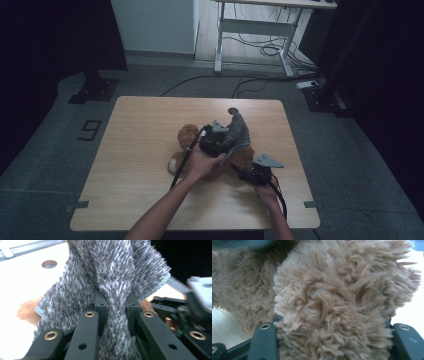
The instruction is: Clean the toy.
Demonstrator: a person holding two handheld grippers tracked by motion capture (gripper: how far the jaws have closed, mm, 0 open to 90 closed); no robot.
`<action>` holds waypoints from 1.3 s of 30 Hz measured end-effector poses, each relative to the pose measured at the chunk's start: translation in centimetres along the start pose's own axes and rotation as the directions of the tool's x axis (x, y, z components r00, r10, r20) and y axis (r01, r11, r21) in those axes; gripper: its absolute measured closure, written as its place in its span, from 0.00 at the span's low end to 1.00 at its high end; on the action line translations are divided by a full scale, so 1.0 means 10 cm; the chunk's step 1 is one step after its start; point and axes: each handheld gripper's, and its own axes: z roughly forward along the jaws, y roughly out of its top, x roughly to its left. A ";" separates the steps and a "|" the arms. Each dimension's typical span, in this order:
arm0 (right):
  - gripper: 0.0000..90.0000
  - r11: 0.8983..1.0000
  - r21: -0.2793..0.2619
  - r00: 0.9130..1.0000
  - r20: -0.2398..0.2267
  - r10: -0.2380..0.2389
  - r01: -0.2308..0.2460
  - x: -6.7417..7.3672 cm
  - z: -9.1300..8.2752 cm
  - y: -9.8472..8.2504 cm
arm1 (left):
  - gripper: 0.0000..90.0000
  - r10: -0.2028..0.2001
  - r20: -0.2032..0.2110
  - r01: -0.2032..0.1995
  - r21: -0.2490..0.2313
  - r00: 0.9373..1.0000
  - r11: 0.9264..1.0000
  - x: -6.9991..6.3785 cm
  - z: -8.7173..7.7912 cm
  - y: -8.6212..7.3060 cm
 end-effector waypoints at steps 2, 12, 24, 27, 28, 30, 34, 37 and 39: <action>0.42 1.000 0.007 1.000 0.003 -0.012 0.012 0.01 -0.01 0.00 | 0.85 0.012 -0.019 -0.012 0.045 1.000 0.999 -0.02 0.16 -0.05; 0.41 1.000 0.011 1.000 0.001 -0.023 0.023 0.03 0.00 0.00 | 0.86 -0.011 -0.027 0.012 0.029 1.000 0.999 0.23 -0.05 -0.27; 0.42 1.000 0.009 1.000 -0.006 -0.015 0.015 0.02 0.00 0.00 | 0.86 -0.057 -0.152 0.058 0.005 0.987 0.998 0.71 -0.51 -0.46; 0.42 1.000 0.009 1.000 -0.006 -0.014 0.015 0.02 0.00 0.00 | 0.86 -0.087 -0.180 0.092 0.022 0.980 0.996 0.90 -0.56 -0.60; 0.42 1.000 0.009 1.000 -0.005 -0.014 0.014 0.02 0.00 0.00 | 0.86 -0.091 -0.189 0.098 0.025 0.978 0.995 0.93 -0.58 -0.63; 0.42 1.000 0.008 1.000 -0.003 -0.012 0.012 0.02 0.00 0.00 | 0.86 -0.115 -0.191 0.122 0.023 0.975 0.992 1.01 -0.62 -0.68; 0.42 1.000 0.008 1.000 0.000 -0.014 0.014 0.02 0.00 0.00 | 0.86 -0.128 -0.159 0.132 0.015 0.979 0.991 1.01 -0.63 -0.63; 0.42 1.000 0.008 1.000 0.003 -0.017 0.017 0.02 0.00 0.00 | 0.86 -0.099 -0.154 0.104 0.029 0.983 0.994 0.91 -0.57 -0.51; 0.42 1.000 0.012 1.000 0.004 -0.022 0.022 0.02 0.00 0.00 | 0.86 -0.070 -0.155 0.078 0.044 0.985 0.996 0.80 -0.50 -0.41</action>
